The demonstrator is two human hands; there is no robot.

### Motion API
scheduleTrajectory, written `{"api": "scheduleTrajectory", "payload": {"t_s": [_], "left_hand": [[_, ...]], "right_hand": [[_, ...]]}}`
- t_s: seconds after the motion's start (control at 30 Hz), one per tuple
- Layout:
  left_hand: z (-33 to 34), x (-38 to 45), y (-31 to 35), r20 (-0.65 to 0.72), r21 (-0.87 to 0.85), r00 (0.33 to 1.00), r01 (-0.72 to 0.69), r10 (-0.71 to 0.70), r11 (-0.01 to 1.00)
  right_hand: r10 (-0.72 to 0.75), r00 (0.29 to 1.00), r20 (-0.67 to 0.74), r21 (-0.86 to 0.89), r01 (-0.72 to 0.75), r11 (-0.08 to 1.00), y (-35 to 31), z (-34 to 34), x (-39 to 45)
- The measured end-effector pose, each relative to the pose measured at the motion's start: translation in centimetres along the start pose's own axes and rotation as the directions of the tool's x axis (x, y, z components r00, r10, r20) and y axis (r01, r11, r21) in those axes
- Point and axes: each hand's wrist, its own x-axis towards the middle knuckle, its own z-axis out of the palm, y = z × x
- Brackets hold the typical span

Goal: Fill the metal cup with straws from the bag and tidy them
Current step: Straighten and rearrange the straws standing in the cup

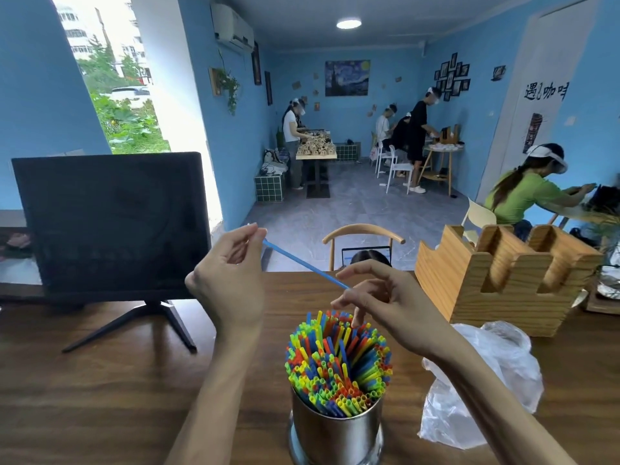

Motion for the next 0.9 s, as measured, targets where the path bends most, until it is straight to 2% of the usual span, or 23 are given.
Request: {"api": "scheduleTrajectory", "payload": {"t_s": [0.13,0.2,0.27,0.3,0.37,0.4,0.43,0.47,0.5,0.53,0.57,0.7,0.9], "left_hand": [[0.3,-0.6,-0.1,0.01,0.018,0.999,-0.034,0.034,0.999],[0.5,-1.0,0.3,0.031,-0.071,0.998,-0.05,0.052,0.996],[0.7,-1.4,1.0,0.103,-0.264,0.994,0.05,-0.024,0.963],[0.6,-1.5,1.0,0.14,-0.301,0.988,0.101,-0.061,0.948],[0.0,-1.2,0.3,0.274,-0.168,0.951,0.193,-0.142,0.967],[-0.3,-0.9,-0.3,0.407,-0.013,0.89,0.229,-0.204,0.973],[-0.6,-0.9,-1.0,0.566,0.168,0.774,0.228,-0.283,0.959],[-0.9,-1.0,-1.6,0.691,0.317,0.625,0.189,-0.363,0.929],[-1.1,-1.3,-2.1,0.758,0.403,0.502,0.141,-0.417,0.904],[-1.2,-1.6,-2.5,0.782,0.432,0.445,0.116,-0.436,0.894],[-1.3,-1.9,-2.6,0.785,0.429,0.441,0.119,-0.435,0.895],[-1.1,-2.5,-2.6,0.762,0.401,0.517,0.096,-0.39,0.911],[-0.7,-2.3,-0.6,0.726,0.19,0.665,0.055,-0.178,0.98]], "right_hand": [[0.08,0.992,0.103,-0.119,-0.067,0.991,-0.1,0.1,-0.4],[0.11,0.984,0.143,-0.193,-0.082,0.978,0.0,0.3,-0.5],[0.124,0.983,0.133,-0.195,-0.097,0.976,0.0,0.4,-0.6],[0.124,0.985,0.118,-0.168,-0.104,0.98,0.0,0.4,-0.6],[0.126,0.988,0.085,-0.127,-0.115,0.985,0.1,0.4,-0.7],[0.128,0.989,0.077,-0.114,-0.119,0.986,0.1,0.3,-0.8],[0.129,0.989,0.076,-0.109,-0.121,0.987,0.2,0.3,-0.9],[0.126,0.989,0.073,-0.132,-0.116,0.984,0.4,0.4,-1.0],[0.121,0.99,0.067,-0.176,-0.108,0.978,0.5,0.5,-1.1],[0.117,0.991,0.06,-0.226,-0.1,0.969,0.7,0.6,-1.3],[0.115,0.992,0.051,-0.259,-0.098,0.961,0.9,0.8,-1.4],[0.132,0.99,-0.044,-0.29,-0.139,0.947,1.7,1.1,-1.6],[0.023,0.992,-0.121,-0.428,-0.073,0.901,1.7,1.7,-0.9]]}}
